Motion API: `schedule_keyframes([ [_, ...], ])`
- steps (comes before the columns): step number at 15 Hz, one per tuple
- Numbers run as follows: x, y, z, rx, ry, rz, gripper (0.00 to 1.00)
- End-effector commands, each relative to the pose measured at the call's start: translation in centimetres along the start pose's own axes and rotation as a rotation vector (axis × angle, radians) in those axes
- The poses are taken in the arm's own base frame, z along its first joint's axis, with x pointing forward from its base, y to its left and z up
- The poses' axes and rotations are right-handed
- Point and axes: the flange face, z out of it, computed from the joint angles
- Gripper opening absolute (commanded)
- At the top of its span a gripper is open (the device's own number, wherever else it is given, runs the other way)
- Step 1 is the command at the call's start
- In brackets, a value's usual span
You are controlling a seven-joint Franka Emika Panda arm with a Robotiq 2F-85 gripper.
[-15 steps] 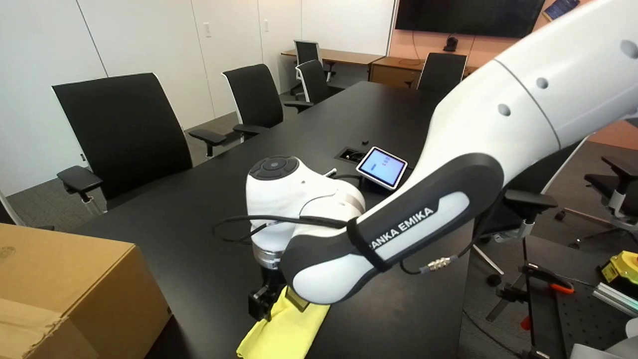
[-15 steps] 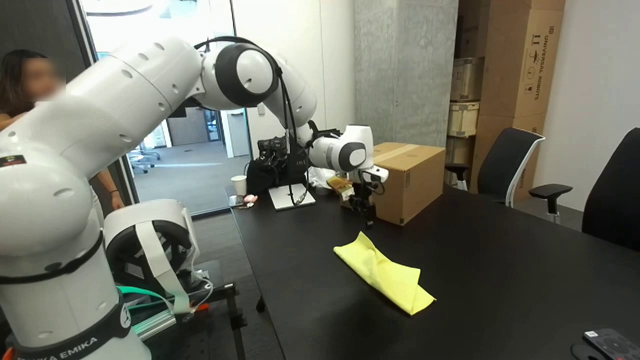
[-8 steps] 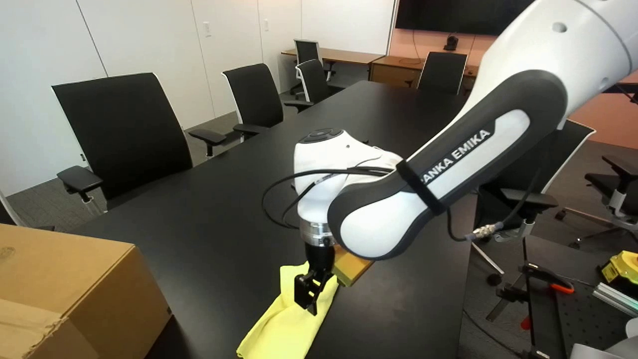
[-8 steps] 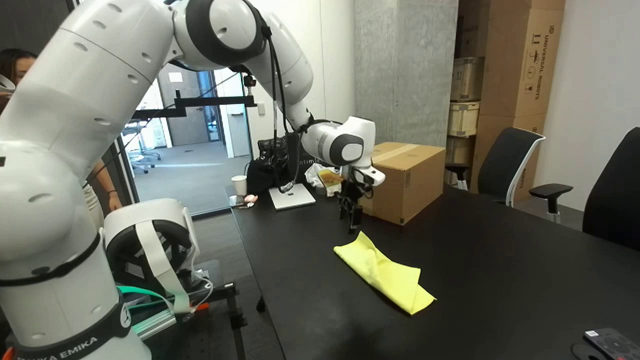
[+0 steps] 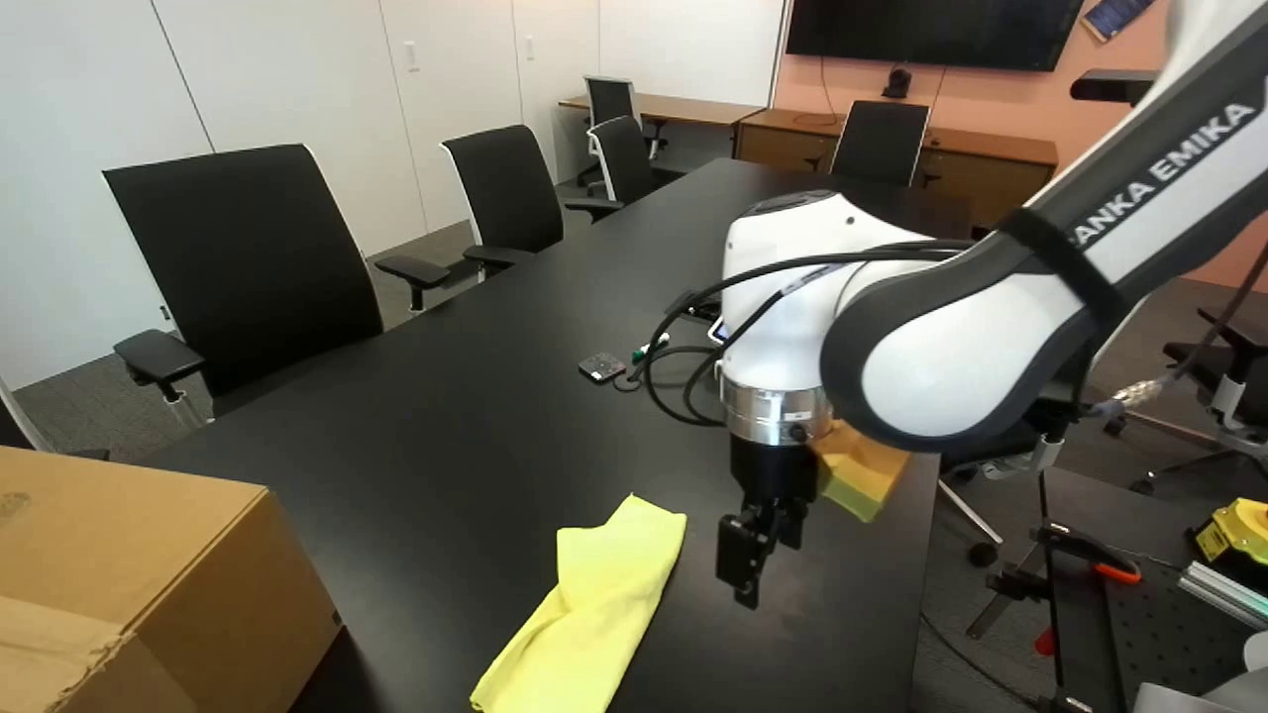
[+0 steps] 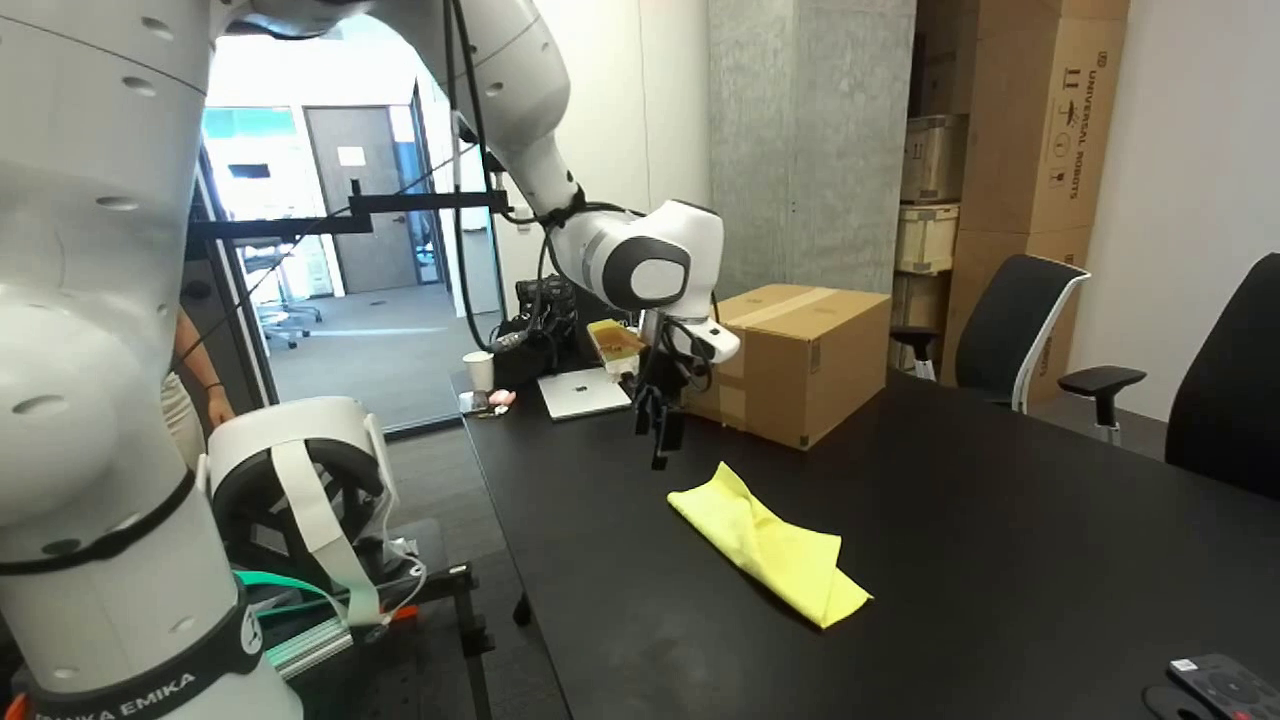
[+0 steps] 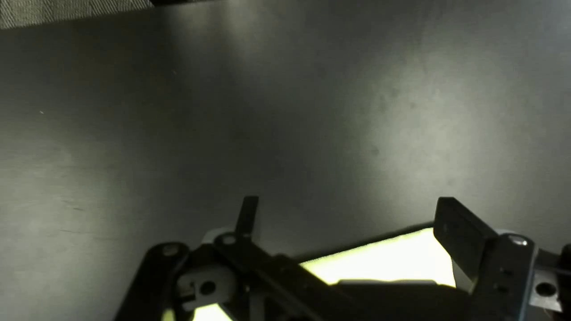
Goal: Fold the yellow cloth on the table
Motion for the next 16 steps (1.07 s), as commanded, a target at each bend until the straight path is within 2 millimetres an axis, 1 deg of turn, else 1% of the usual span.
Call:
schedule_keyframes([
  [1, -6.3, 3.8, -2.7, 0.006, 0.0, -0.045, 1.0],
  [3, -9.0, 6.0, -3.6, -0.012, 0.011, -0.063, 1.0],
  [5, -11.3, 8.2, -4.4, -0.021, 0.067, -0.082, 1.0],
  [7, -13.4, 10.4, -5.4, -0.017, 0.108, -0.116, 1.0],
  [10, -16.0, 13.3, -7.3, -0.001, 0.186, -0.173, 1.0],
  [11, -14.5, 13.5, -9.6, 0.017, 0.218, -0.182, 1.0],
  [12, -13.9, 12.4, -6.7, -0.009, 0.137, -0.147, 1.0],
  [14, -14.1, 13.2, -8.9, 0.007, 0.194, -0.162, 1.0],
  [16, -14.1, 13.3, -9.5, 0.01, 0.209, -0.167, 1.0],
])
